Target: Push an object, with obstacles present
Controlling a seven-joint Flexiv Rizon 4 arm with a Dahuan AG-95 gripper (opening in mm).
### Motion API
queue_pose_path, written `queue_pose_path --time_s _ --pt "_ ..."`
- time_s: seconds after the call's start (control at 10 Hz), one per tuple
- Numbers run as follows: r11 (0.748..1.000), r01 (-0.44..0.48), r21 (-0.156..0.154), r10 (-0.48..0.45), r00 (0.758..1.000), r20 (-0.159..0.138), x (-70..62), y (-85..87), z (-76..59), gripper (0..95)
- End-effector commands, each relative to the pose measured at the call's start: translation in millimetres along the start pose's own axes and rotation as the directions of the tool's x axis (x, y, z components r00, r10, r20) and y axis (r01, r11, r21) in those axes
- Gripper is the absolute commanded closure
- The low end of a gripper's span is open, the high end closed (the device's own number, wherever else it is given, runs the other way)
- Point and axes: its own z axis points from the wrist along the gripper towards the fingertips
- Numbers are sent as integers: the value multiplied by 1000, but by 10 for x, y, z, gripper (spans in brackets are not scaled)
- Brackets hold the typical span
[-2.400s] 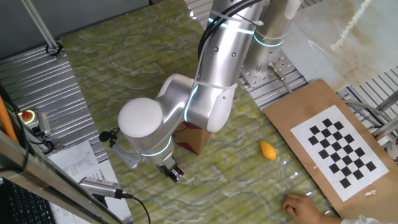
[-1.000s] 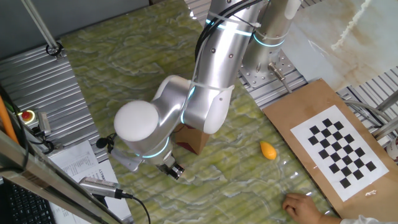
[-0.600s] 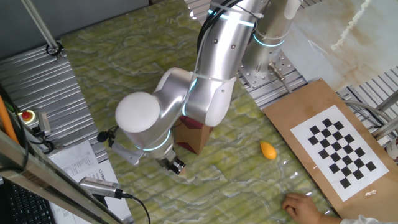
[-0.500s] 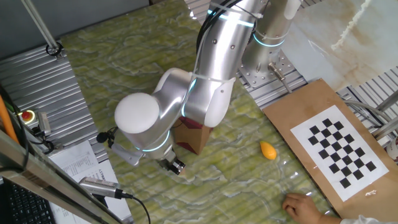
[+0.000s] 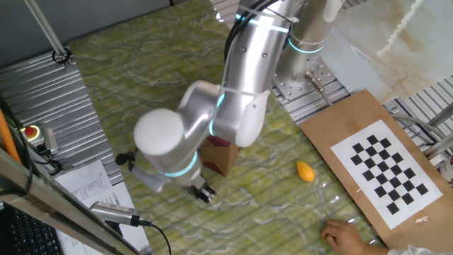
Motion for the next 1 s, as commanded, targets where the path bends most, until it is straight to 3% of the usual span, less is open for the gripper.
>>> queue_pose_path --time_s 0.1,0.5,0.7,1.0 --pt "1000 -24 3 24 1000 -5 -14 149 22 950" --pt "1000 -7 12 7 1000 0 -16 58 -87 950" --pt "1000 8 24 -8 1000 -4 3 -27 -213 950" --pt "999 46 29 -46 999 -16 81 -260 -324 950"
